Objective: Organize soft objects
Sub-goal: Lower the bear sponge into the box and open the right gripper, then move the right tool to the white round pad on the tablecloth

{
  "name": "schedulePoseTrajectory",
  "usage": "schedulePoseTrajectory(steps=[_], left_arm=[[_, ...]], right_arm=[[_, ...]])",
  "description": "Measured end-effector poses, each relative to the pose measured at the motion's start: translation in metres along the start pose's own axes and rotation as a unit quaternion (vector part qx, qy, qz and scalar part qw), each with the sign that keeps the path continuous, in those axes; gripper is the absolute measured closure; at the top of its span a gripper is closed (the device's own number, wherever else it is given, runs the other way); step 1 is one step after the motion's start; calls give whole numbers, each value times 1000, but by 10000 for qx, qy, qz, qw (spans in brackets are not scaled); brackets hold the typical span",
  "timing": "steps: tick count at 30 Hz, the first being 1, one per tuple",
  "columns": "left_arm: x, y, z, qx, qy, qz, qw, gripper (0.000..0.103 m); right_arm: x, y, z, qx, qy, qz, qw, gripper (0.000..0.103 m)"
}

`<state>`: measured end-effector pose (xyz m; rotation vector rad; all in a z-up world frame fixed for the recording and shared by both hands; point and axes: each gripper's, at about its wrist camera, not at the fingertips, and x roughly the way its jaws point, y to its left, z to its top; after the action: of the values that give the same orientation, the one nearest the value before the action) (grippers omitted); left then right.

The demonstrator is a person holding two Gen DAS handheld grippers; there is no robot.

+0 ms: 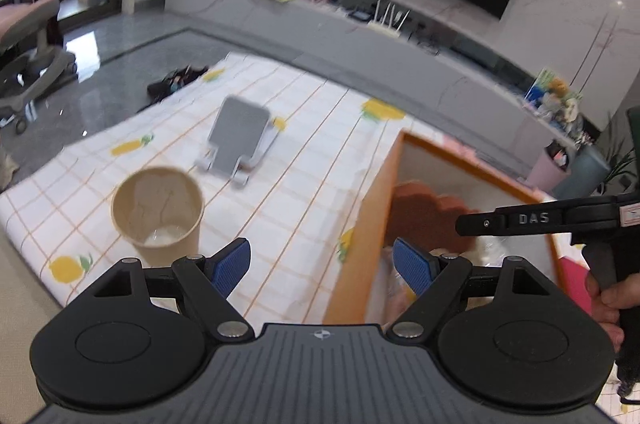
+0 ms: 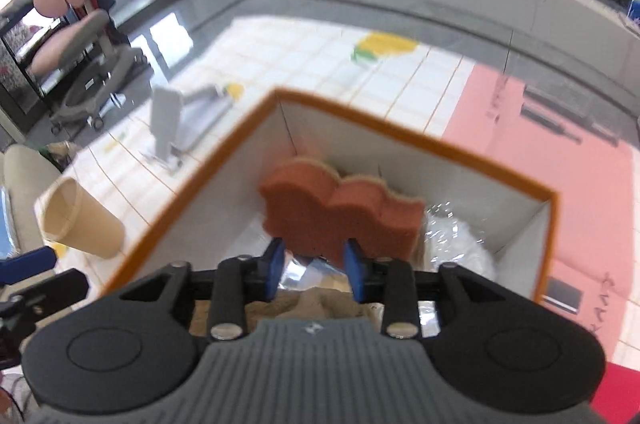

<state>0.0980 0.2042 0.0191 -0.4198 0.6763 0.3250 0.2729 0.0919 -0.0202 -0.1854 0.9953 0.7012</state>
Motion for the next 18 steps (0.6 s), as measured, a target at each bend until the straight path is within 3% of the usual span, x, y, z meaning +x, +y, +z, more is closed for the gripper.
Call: schedulePoseTrajectory(steps=[6, 10, 11, 18], left_arm=[[-27, -19, 1, 255, -287, 85, 9992, 8], [-43, -35, 1, 487, -414, -56, 9979, 8], [-47, -39, 1, 528, -423, -108, 9977, 8], [-84, -72, -3, 882, -718, -451, 9925, 8]], right_arm=[[-66, 3, -15, 121, -487, -110, 9987, 47], [-115, 2, -44, 377, -1003, -336, 9937, 39], [-138, 3, -62, 527, -1317, -479, 9887, 37], [-189, 5, -108, 602, -1670, -678, 9818, 35]])
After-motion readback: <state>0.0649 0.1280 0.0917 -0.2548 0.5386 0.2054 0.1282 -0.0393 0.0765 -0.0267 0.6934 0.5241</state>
